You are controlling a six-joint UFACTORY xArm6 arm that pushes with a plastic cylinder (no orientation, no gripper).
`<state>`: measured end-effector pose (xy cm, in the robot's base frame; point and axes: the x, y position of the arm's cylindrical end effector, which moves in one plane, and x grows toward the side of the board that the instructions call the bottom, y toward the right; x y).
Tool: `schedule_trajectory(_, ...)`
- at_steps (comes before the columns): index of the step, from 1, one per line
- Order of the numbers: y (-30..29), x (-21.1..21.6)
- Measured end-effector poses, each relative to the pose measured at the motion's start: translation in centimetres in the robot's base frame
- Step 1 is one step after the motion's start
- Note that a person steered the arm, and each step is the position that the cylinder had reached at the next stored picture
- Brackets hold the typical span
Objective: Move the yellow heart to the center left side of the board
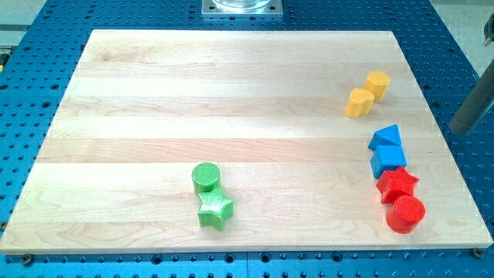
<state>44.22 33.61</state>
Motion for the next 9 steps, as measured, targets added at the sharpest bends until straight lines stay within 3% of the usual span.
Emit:
schedule_trajectory(2, -0.8, 0.0)
schedule_trajectory(4, -7.0, 0.0)
schedule_trajectory(5, -13.5, -3.8)
schedule_trajectory(6, -27.1, -4.5)
schedule_trajectory(7, -31.3, -3.9)
schedule_trajectory(8, -23.3, -6.4)
schedule_trajectory(9, -24.8, -10.2)
